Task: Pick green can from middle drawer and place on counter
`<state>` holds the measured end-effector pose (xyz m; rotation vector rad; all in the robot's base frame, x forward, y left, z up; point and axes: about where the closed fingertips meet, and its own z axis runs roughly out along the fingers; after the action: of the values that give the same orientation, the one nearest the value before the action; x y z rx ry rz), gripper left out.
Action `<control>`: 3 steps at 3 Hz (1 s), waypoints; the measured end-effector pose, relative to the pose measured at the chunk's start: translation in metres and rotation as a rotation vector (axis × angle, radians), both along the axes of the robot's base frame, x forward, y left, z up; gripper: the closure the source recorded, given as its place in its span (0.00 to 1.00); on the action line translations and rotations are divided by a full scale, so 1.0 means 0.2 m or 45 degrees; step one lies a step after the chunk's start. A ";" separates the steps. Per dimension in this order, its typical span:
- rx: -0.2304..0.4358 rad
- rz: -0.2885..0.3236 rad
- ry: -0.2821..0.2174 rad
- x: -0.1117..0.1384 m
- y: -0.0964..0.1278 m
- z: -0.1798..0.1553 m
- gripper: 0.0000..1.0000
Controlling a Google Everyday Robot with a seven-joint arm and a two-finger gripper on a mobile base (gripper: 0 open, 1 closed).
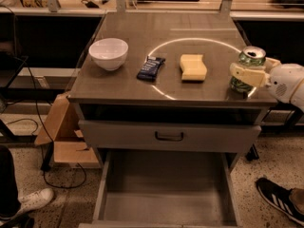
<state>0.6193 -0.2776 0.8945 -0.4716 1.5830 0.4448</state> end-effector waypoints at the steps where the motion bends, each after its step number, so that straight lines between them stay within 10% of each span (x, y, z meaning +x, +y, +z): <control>1: 0.006 0.005 0.034 -0.01 0.01 -0.05 1.00; 2: 0.008 0.006 0.041 -0.01 0.01 -0.06 1.00; 3: 0.008 0.006 0.041 -0.01 0.01 -0.06 0.74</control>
Offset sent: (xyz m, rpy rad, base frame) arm -0.0049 -0.0033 -0.0208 0.0140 0.0568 -0.0013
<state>0.6173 -0.2760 0.8828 -0.4654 1.6112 0.4631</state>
